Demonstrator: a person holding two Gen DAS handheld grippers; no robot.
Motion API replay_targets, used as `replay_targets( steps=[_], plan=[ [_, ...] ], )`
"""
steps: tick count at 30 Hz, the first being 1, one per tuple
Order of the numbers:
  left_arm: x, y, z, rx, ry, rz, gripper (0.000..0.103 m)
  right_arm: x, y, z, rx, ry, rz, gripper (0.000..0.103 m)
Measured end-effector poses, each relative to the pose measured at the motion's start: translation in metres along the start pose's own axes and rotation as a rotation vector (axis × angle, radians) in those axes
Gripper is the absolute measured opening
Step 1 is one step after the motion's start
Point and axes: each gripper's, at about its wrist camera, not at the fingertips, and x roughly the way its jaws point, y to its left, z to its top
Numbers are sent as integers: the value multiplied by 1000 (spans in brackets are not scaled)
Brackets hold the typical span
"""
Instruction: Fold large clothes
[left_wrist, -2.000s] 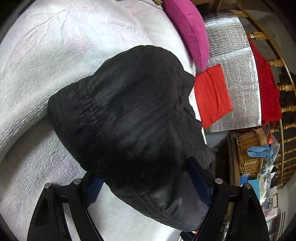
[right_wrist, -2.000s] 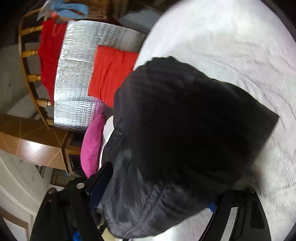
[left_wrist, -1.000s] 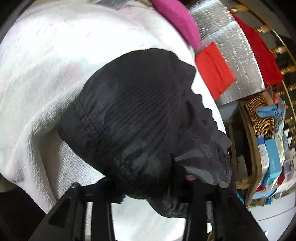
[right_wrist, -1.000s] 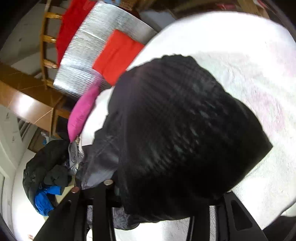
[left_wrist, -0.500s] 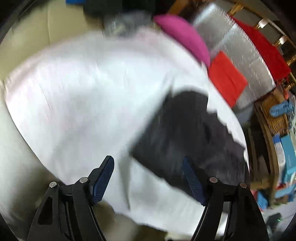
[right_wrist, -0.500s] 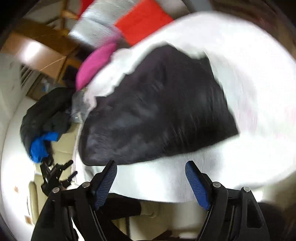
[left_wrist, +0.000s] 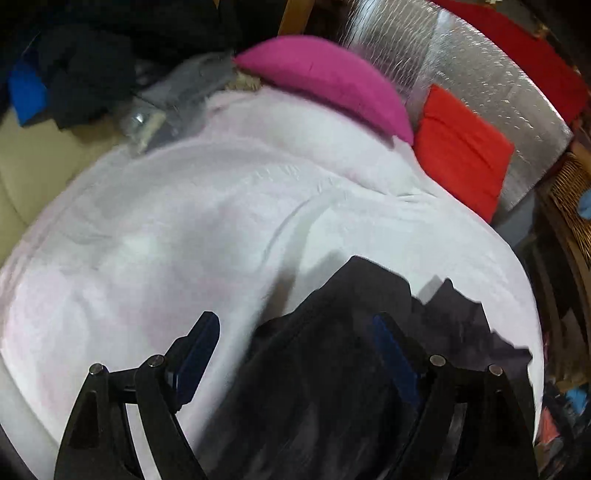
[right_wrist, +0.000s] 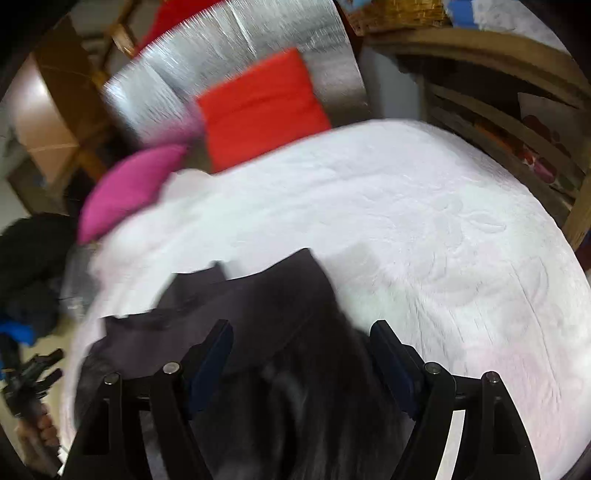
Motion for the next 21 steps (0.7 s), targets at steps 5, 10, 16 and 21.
replay_targets(
  steps=[5, 10, 16, 21],
  plan=[
    [38, -33, 9, 63, 30, 9, 85, 48, -4, 22, 20, 38, -49, 80],
    [75, -57, 4, 189, 140, 40, 85, 78, 5, 20, -43, 148, -39, 80],
    [78, -70, -4, 306, 80, 88, 62, 71, 36, 6, -259, 107, -193, 29],
    [71, -67, -1, 294, 21, 73, 31, 57, 34, 12, -254, -5, -241, 12]
  ],
)
